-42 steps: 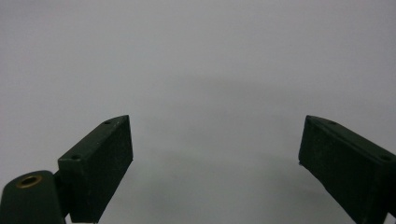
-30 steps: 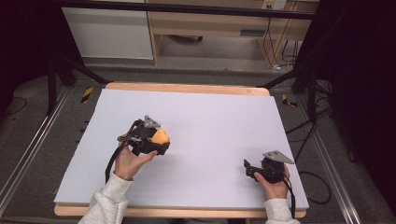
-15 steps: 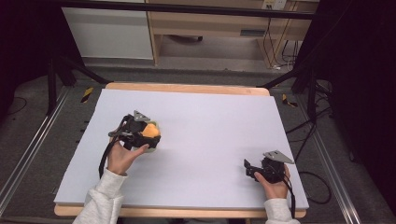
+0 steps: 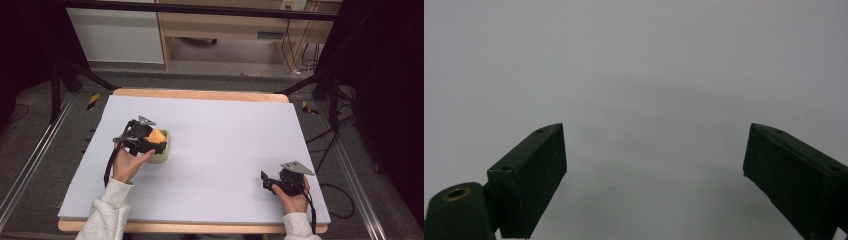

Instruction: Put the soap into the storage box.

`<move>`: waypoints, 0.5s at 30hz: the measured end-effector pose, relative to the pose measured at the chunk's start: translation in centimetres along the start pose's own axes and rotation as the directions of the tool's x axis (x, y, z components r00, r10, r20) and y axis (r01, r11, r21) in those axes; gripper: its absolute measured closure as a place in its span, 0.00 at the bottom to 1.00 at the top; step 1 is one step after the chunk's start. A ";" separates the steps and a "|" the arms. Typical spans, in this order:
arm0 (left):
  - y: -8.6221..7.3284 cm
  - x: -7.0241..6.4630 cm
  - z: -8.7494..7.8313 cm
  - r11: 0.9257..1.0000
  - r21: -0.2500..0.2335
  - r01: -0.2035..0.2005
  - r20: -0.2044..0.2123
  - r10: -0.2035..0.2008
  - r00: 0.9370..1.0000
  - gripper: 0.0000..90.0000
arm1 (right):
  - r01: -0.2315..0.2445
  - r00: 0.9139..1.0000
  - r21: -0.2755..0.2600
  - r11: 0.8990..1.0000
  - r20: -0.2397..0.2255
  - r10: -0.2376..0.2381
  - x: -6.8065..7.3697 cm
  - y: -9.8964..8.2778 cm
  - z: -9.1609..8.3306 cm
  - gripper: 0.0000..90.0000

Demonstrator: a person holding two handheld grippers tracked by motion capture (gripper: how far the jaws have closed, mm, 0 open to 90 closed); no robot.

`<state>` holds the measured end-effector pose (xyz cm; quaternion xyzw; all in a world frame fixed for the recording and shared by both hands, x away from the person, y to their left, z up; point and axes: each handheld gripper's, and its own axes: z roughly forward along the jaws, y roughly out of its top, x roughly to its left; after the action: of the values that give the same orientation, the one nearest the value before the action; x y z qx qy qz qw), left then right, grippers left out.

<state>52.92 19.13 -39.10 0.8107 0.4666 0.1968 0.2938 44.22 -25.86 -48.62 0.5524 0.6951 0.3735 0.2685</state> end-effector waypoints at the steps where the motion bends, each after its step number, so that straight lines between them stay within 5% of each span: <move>1: 0.0 0.1 0.1 1.000 0.001 0.002 -0.002 -0.002 1.000 0.29 | -0.002 1.000 0.000 1.000 0.000 0.002 0.0 0.0 0.0 0.12; 15: -0.3 1.0 1.5 0.999 0.022 0.033 -0.021 -0.033 0.999 0.29 | -0.003 1.000 0.001 1.000 0.001 0.003 0.0 0.0 0.0 0.12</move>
<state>54.13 19.72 -40.38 0.8041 0.4851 0.1950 0.2831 44.23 -25.84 -48.63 0.5539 0.6942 0.3734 0.2683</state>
